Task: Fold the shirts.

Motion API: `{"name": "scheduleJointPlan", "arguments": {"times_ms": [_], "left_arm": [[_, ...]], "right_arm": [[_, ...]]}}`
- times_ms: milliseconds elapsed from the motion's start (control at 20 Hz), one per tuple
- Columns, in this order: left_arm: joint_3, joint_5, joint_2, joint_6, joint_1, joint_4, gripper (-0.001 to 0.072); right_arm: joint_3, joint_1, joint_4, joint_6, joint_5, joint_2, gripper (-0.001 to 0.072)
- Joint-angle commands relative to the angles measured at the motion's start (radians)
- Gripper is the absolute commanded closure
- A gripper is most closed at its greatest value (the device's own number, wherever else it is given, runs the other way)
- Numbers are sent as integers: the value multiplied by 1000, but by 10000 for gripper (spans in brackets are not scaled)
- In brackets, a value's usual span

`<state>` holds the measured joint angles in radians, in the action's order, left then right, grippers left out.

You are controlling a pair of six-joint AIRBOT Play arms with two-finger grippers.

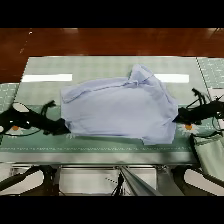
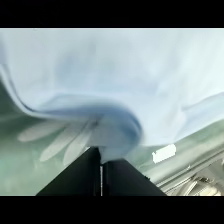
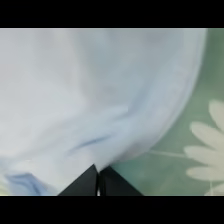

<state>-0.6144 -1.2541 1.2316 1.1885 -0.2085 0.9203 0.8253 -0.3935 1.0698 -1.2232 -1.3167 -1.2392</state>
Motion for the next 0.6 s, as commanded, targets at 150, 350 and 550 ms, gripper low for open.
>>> {"name": "scheduleJointPlan", "arguments": {"times_ms": [150, 350, 550], "left_arm": [[-560, 14, -439, 62, 1, -90, 691], [-970, 237, -609, 62, 1, -14, 692], [-1233, 190, -645, 151, 1, 136, 692]], "right_arm": [[418, 11, -288, -20, 127, 314, 689], [714, 10, -269, -24, 325, 496, 689], [943, 10, -41, -188, 332, 571, 689]]}}
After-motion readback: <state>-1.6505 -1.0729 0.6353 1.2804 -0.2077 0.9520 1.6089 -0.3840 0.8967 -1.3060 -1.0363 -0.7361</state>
